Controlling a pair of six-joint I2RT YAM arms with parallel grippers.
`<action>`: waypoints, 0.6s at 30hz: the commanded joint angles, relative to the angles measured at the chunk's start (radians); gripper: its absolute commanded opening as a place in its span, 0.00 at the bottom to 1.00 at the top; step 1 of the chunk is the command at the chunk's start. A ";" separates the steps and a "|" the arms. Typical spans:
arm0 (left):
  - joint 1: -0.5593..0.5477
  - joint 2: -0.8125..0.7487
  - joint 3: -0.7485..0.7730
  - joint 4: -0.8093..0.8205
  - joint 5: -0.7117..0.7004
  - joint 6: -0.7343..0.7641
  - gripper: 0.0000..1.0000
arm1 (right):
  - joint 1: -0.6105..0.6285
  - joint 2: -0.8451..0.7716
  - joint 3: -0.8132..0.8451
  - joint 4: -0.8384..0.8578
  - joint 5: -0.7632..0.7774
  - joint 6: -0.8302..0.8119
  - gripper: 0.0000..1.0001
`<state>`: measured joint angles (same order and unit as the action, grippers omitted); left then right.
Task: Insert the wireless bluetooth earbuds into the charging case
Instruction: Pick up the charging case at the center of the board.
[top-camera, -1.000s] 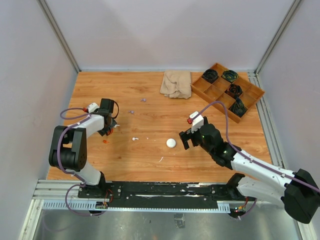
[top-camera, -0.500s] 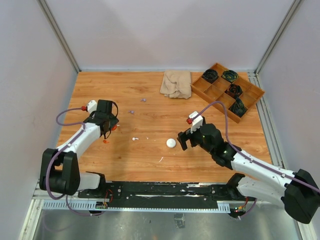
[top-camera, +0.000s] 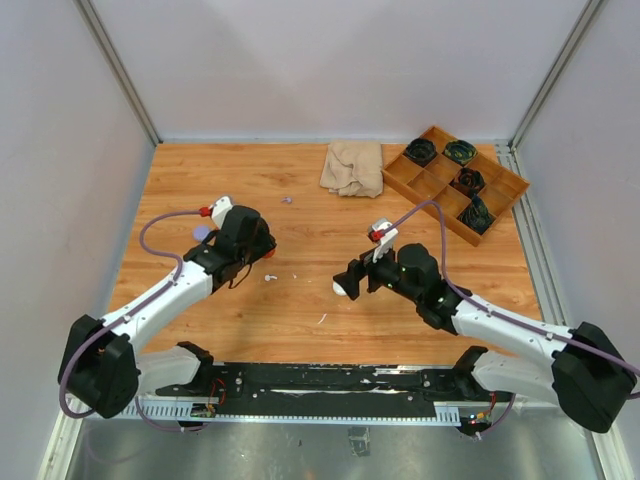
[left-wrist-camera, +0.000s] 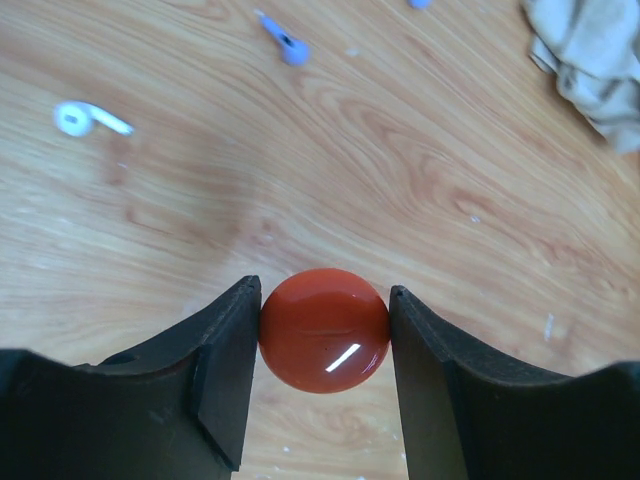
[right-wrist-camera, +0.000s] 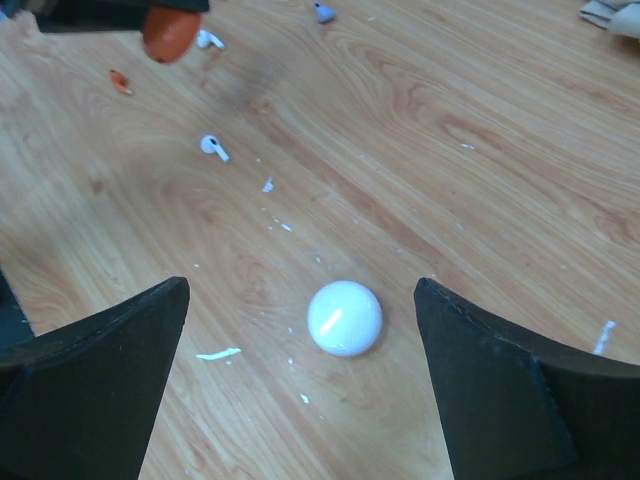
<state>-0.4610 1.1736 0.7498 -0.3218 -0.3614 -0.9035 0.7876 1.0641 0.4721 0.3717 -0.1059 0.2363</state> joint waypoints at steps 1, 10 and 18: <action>-0.103 -0.023 0.005 0.080 -0.011 -0.062 0.42 | -0.009 0.035 0.007 0.182 -0.089 0.106 0.95; -0.285 0.006 0.056 0.169 -0.059 -0.145 0.41 | -0.010 0.120 0.010 0.393 -0.128 0.211 0.84; -0.376 0.025 0.078 0.227 -0.086 -0.167 0.41 | -0.009 0.200 0.028 0.472 -0.131 0.259 0.72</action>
<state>-0.8032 1.1885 0.7933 -0.1551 -0.3992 -1.0454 0.7876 1.2392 0.4744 0.7441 -0.2253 0.4541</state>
